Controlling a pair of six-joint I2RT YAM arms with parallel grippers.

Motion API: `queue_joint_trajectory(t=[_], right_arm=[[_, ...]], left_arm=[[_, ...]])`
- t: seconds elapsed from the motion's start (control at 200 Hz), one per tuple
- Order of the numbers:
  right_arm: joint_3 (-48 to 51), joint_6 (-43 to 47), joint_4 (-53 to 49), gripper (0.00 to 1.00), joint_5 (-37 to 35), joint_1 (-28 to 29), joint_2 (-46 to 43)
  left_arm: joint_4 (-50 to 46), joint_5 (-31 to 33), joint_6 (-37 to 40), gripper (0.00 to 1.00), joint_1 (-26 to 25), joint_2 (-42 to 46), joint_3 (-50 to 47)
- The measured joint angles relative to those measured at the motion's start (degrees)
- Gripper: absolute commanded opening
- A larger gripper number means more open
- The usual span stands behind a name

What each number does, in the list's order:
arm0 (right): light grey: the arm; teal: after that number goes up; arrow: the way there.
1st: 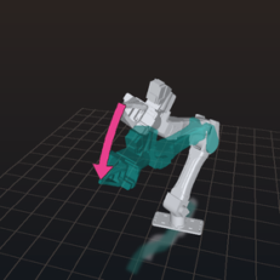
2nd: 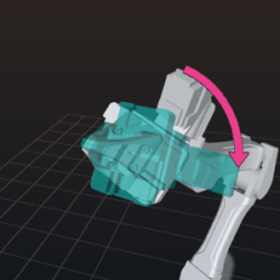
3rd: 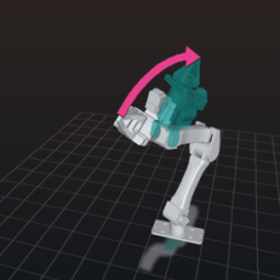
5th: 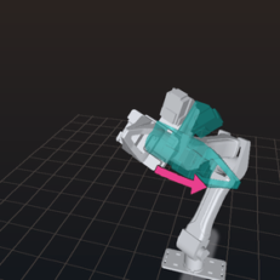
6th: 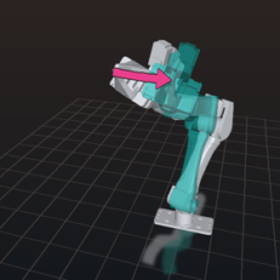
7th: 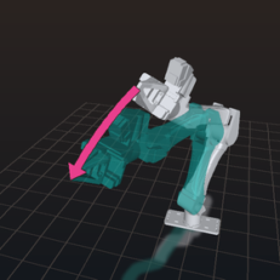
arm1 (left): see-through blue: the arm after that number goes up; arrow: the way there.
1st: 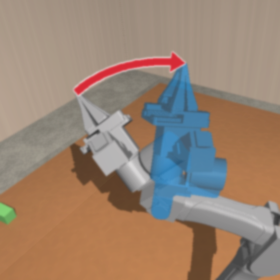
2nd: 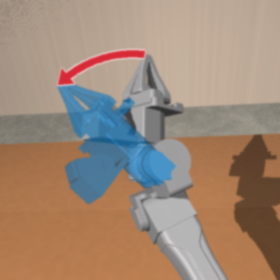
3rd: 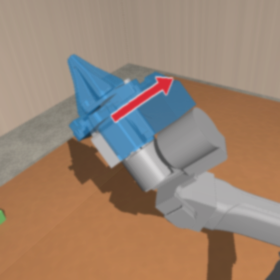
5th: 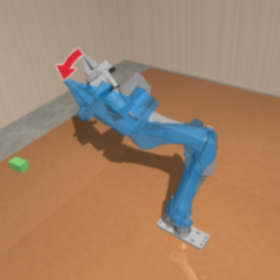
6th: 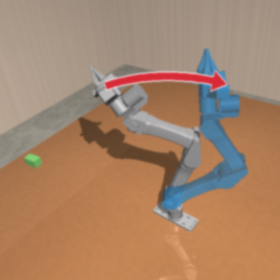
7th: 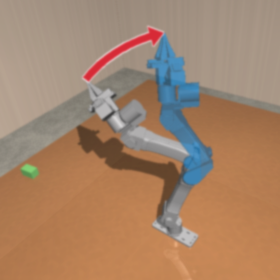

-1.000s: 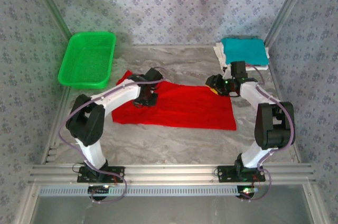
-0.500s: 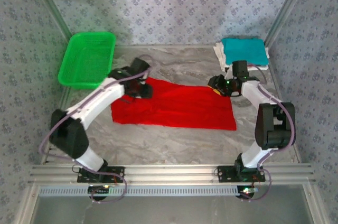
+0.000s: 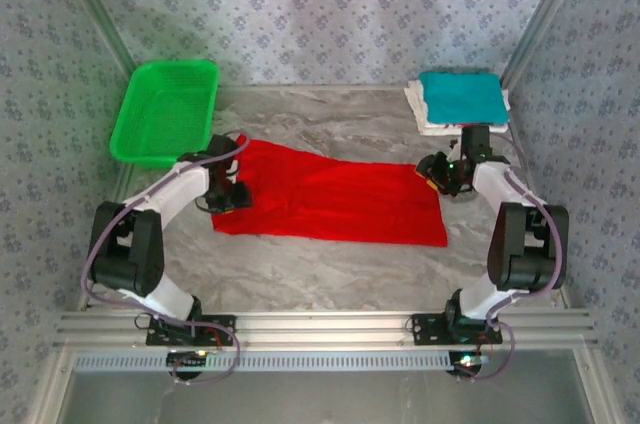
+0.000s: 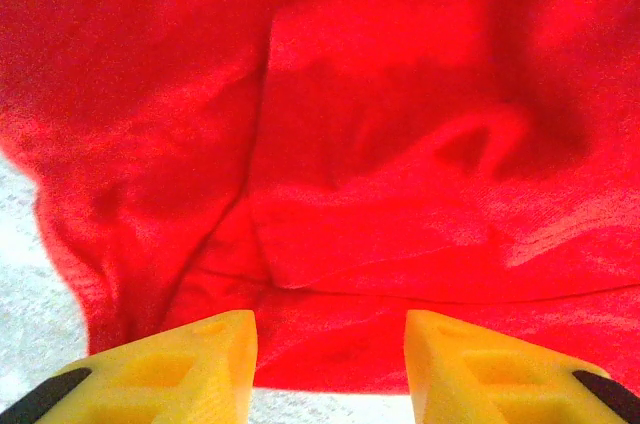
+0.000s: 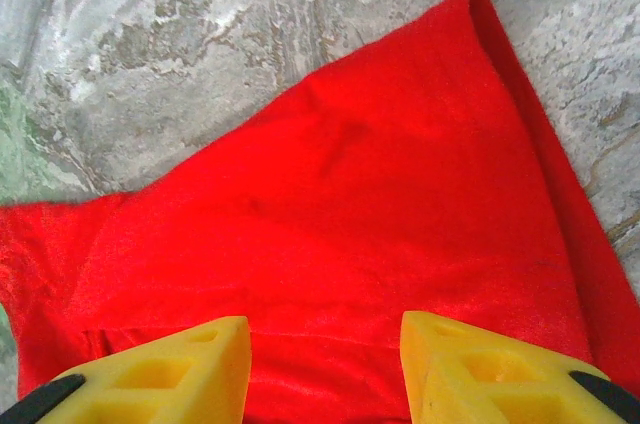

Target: Fold and stack the t-shirts

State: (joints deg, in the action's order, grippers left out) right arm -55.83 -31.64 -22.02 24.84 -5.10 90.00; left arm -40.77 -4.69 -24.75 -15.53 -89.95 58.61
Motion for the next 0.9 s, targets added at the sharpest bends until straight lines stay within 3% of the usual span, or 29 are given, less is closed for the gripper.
queue_joint_trajectory(t=[0.25,0.33,0.405,0.49,0.899], right_arm=[[0.26,-0.02,0.24,0.46,0.04,0.26,0.55],[0.26,0.00,0.46,0.46,0.04,0.26,0.55],[0.26,0.00,0.59,0.45,0.04,0.26,0.55],[0.26,-0.02,0.63,0.45,0.04,0.26,0.55],[0.26,-0.02,1.03,0.45,0.02,0.24,1.01]], left_arm=[[2.71,0.04,-0.22,0.45,0.04,-3.54,-0.07],[3.23,0.35,-0.44,0.31,0.04,-4.70,-0.13],[3.50,0.68,-0.22,0.11,0.07,-4.90,-0.28],[3.54,1.11,-0.68,0.00,0.04,-4.90,-0.28],[-1.36,4.17,0.07,0.00,0.20,-2.23,2.45]])
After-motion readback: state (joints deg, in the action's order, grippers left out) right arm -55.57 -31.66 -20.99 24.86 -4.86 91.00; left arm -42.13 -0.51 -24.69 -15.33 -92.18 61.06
